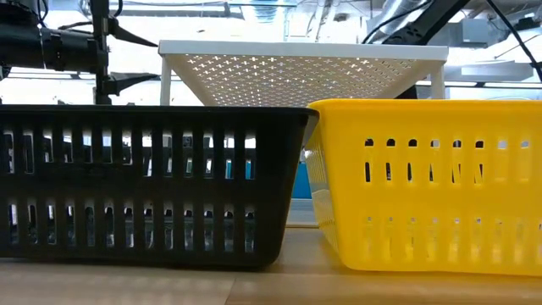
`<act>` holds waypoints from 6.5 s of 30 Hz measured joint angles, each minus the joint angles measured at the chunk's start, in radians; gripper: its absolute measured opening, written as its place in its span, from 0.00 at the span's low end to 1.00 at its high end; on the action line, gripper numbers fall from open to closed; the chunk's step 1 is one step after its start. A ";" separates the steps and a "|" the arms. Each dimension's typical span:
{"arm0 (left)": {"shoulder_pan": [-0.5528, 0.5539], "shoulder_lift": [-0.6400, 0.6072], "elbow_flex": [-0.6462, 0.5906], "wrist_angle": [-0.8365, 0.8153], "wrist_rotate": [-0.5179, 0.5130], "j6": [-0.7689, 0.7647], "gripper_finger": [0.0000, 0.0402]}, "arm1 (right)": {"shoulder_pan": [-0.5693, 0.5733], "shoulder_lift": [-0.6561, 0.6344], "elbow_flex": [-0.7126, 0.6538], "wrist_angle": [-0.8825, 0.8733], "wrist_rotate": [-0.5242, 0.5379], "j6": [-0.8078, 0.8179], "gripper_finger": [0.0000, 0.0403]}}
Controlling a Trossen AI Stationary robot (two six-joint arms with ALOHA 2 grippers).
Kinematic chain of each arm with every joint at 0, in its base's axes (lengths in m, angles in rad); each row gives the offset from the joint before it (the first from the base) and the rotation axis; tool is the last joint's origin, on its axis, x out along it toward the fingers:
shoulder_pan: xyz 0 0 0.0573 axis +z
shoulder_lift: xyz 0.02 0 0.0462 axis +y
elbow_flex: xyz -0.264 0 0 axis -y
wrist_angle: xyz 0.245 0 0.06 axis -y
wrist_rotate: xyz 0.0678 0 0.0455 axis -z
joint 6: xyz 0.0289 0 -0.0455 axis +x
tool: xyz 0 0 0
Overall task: Pick & Place Office Desk Supplies
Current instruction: Put the crayon box into the blue bin
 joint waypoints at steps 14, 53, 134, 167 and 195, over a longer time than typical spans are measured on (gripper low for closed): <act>0.000 0.000 0.000 0.000 -0.025 0.000 0.57 | -0.025 0.000 -0.073 0.086 0.026 -0.028 0.64; 0.000 0.000 0.000 0.000 -0.024 0.003 0.51 | -0.015 -0.004 -0.073 0.100 0.000 -0.007 0.00; 0.000 0.008 0.000 -0.053 0.003 0.000 0.51 | 0.041 0.219 0.739 0.016 -0.289 0.068 0.00; 0.000 0.008 0.000 -0.052 0.033 -0.027 0.51 | 0.036 0.312 0.738 0.136 -0.427 0.000 0.26; 0.481 0.761 1.094 -1.494 0.369 0.399 0.78 | 0.189 -0.130 0.737 0.032 -0.284 -0.013 0.26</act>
